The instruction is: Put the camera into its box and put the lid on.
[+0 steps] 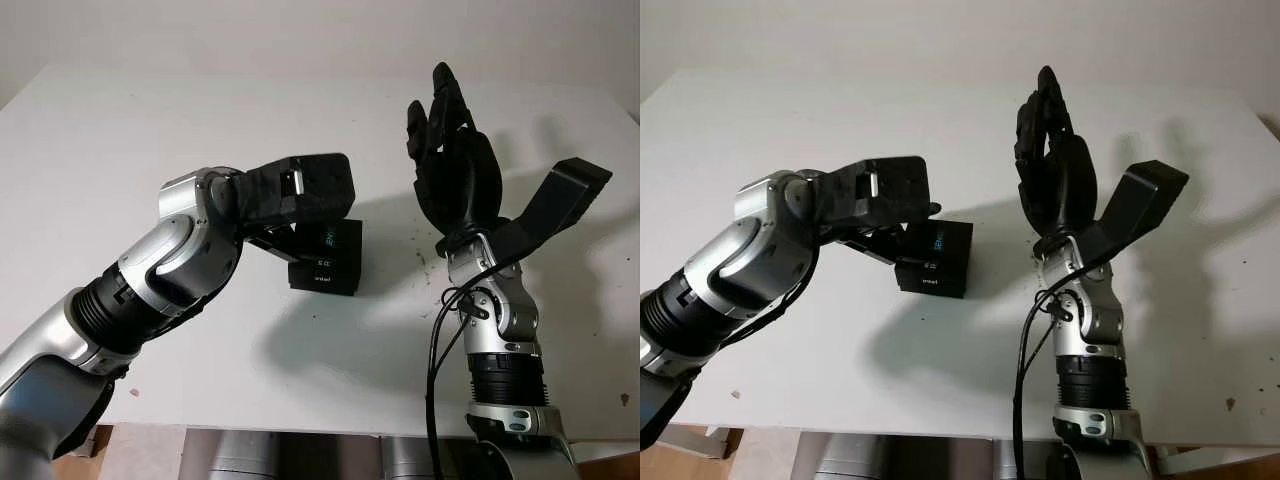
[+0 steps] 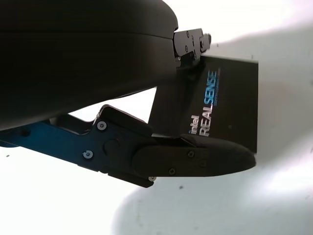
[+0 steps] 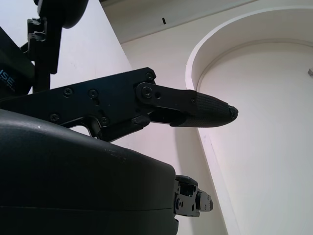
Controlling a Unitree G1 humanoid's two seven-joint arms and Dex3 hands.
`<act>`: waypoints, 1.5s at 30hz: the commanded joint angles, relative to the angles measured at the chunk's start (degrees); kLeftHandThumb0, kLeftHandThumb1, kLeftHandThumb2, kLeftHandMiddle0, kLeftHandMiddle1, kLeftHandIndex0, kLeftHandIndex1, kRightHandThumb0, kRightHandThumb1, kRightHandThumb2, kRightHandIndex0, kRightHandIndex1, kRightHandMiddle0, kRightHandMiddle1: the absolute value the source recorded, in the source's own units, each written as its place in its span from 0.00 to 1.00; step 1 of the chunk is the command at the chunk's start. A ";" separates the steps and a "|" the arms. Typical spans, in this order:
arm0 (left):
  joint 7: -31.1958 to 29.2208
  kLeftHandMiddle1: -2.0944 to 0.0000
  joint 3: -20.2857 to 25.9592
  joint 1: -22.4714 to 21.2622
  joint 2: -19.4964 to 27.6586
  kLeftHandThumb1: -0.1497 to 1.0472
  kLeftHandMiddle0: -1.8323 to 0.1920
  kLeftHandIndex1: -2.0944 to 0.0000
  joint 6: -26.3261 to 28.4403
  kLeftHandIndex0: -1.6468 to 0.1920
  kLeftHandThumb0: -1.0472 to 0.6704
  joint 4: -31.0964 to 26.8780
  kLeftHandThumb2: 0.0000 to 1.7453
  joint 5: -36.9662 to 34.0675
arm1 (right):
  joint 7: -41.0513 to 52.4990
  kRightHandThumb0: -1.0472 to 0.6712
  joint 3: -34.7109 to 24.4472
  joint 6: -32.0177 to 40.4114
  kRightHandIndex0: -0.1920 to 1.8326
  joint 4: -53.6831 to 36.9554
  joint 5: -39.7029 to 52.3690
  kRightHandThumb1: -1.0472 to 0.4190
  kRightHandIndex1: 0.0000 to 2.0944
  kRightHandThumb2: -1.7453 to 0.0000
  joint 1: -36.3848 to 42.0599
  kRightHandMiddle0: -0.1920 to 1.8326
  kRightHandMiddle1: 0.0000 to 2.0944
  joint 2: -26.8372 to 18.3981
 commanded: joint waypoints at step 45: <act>45.62 1.00 50.66 22.51 -18.27 1.00 1.00 1.00 -41.92 1.00 0.15 9.13 0.42 -22.81 | 6.57 0.19 3.06 -8.22 0.00 8.98 -7.41 0.00 0.00 0.64 -1.73 0.01 0.01 -4.66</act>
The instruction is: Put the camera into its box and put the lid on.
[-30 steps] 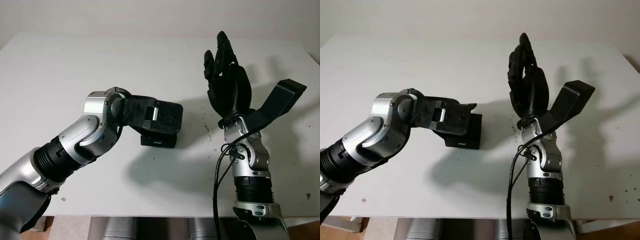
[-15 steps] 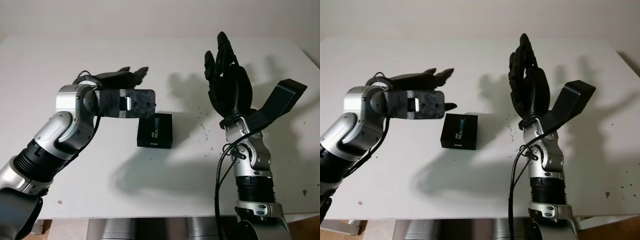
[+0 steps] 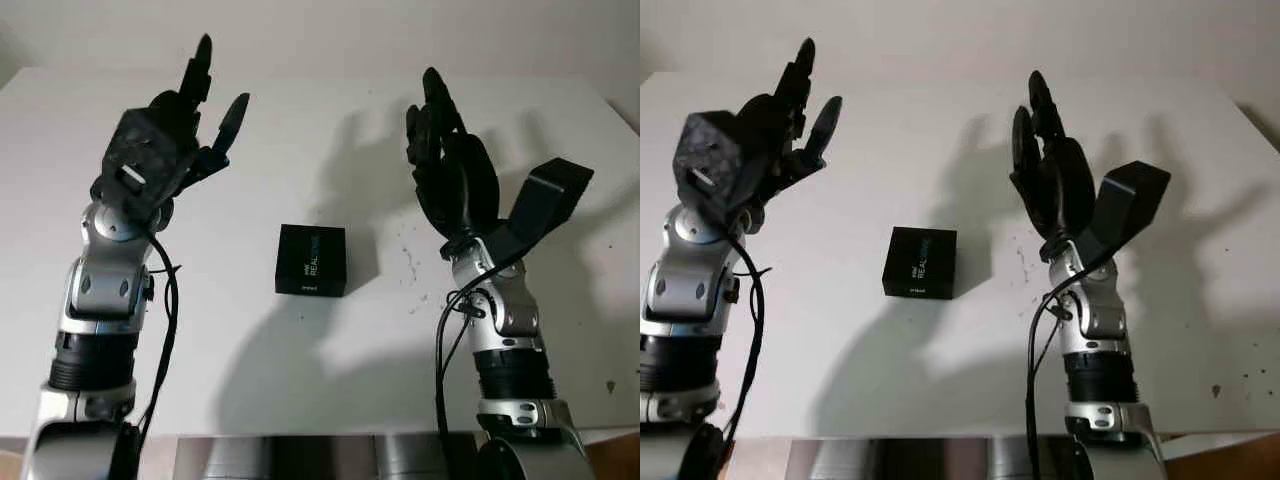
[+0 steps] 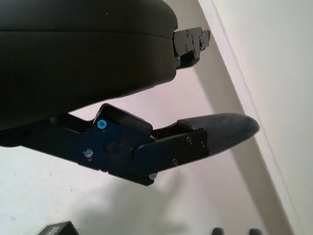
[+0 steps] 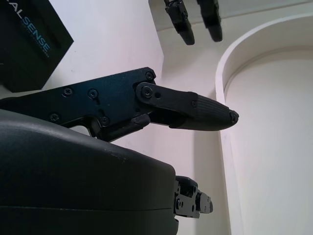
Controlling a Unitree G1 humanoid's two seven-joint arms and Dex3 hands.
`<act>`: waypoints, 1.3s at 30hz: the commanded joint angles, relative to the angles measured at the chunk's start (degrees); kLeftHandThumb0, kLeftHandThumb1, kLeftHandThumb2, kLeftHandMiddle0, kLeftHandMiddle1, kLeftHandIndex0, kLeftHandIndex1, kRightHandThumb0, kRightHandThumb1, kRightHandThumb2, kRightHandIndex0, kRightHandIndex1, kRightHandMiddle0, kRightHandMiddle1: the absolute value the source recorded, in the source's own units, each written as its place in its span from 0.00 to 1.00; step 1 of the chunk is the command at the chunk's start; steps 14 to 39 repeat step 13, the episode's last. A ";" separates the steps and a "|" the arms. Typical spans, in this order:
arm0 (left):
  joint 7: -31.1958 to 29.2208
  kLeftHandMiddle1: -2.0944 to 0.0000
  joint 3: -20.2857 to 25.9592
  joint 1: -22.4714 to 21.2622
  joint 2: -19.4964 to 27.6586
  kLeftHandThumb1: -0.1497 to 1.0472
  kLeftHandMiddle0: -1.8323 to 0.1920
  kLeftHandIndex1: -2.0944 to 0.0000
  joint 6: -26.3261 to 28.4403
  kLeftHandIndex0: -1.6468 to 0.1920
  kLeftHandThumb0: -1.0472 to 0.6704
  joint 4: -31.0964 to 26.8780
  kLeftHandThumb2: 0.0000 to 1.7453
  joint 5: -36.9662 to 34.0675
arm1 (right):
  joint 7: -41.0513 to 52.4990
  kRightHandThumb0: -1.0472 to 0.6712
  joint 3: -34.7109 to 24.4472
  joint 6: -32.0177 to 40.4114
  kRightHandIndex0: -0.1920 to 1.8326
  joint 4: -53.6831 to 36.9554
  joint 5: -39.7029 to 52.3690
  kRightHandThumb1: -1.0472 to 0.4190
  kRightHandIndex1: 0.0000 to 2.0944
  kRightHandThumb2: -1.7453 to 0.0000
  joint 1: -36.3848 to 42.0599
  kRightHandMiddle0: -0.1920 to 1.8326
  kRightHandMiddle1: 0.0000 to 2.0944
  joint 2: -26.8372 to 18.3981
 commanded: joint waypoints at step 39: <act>2.10 1.00 3.03 2.20 -2.23 1.00 1.00 1.00 -17.75 1.00 0.15 11.50 0.43 -7.02 | 1.48 0.17 -0.35 -3.11 0.00 2.88 -0.26 0.00 0.00 0.63 -1.71 0.00 0.01 -1.03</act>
